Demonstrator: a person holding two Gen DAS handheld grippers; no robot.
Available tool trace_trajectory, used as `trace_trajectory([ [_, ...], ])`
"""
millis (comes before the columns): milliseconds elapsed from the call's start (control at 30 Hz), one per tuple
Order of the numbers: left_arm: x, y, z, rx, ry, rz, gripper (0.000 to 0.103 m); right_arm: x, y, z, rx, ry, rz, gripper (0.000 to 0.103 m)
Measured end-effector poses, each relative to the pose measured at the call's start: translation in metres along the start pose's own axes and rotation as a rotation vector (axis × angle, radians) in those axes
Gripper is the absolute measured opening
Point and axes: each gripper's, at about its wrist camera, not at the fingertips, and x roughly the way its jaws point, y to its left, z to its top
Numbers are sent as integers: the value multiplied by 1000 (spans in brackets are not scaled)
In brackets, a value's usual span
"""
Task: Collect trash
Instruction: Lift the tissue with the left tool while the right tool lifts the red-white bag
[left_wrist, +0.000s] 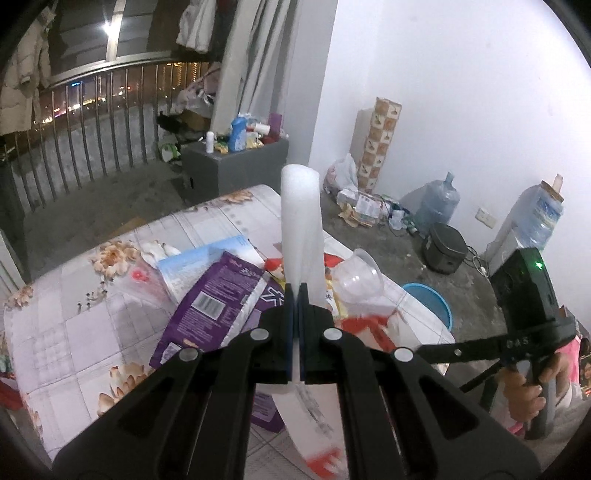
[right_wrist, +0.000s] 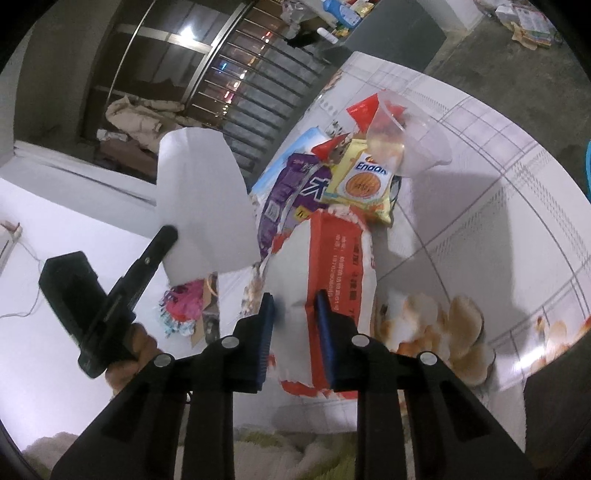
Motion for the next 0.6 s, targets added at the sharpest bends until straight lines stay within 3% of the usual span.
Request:
trace_trajectory([
  [367,-11,-17,6,36,-35,-14,0,-20,10,-11,-46,-27,23,21],
  [600,-7,-28,21,62,-55,-26,0,-46,19,-5,-69,-94,69,21],
])
